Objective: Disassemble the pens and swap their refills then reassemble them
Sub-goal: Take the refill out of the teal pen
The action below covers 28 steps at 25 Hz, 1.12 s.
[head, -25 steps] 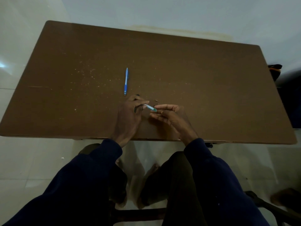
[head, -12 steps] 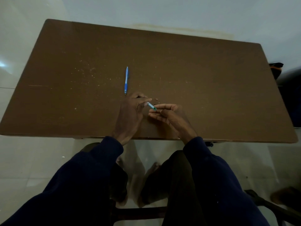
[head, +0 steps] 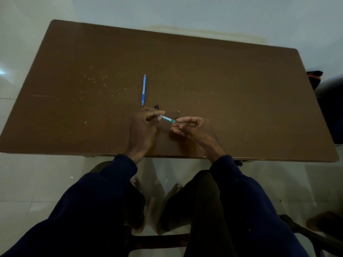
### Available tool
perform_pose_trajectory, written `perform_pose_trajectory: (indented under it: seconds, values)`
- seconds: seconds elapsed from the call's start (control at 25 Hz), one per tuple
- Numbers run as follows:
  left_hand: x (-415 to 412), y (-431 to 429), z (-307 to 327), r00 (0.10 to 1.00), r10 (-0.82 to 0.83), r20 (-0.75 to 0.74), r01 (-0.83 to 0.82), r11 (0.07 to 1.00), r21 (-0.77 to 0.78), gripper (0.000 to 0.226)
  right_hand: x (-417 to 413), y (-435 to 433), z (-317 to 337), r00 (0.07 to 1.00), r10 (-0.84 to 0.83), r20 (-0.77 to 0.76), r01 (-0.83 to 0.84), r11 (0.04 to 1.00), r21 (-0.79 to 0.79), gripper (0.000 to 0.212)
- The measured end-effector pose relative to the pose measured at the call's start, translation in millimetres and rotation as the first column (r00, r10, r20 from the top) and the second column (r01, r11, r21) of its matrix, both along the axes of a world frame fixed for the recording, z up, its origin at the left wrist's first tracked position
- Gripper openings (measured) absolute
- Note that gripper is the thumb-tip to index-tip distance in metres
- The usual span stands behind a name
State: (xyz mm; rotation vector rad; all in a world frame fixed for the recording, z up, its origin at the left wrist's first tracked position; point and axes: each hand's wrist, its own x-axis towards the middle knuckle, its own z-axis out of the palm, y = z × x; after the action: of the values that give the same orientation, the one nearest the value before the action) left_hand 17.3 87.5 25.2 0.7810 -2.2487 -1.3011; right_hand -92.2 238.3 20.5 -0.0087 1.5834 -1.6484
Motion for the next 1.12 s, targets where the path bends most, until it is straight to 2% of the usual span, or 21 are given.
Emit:
perform_pose_trajectory:
  seconds: [0.16,0.6,0.76,1.0,1.12]
  values:
    - [1.6,-1.6,-4.2,0.997,0.074,0.029,-0.078,0.979,0.188,0.022,-0.1,-0.3,3.7,0.994,0.013,-0.107,-0.009,0.999,0.044,0.013]
    - [4.8,2.0,-13.0,0.993,0.109,0.045,-0.118,0.919,0.377,0.022,-2.8,-4.8,15.5,0.925,0.118,-0.362,-0.048,0.98,0.195,0.014]
    - [7.0,3.3,-16.2,0.996,0.056,0.07,-0.078,0.929,0.361,0.022,-6.4,-5.6,17.8,0.894,0.139,-0.426,-0.058,0.979,0.198,0.011]
    - [7.1,4.8,-14.2,0.997,0.036,0.069,-0.055,0.948,0.314,0.021,-9.1,-4.0,18.7,0.896,0.143,-0.42,-0.094,0.986,0.135,0.014]
    - [7.0,4.6,-14.0,0.997,0.029,0.065,-0.047,0.955,0.293,0.022,-9.9,-2.7,17.6,0.881,0.157,-0.447,-0.096,0.983,0.155,0.013]
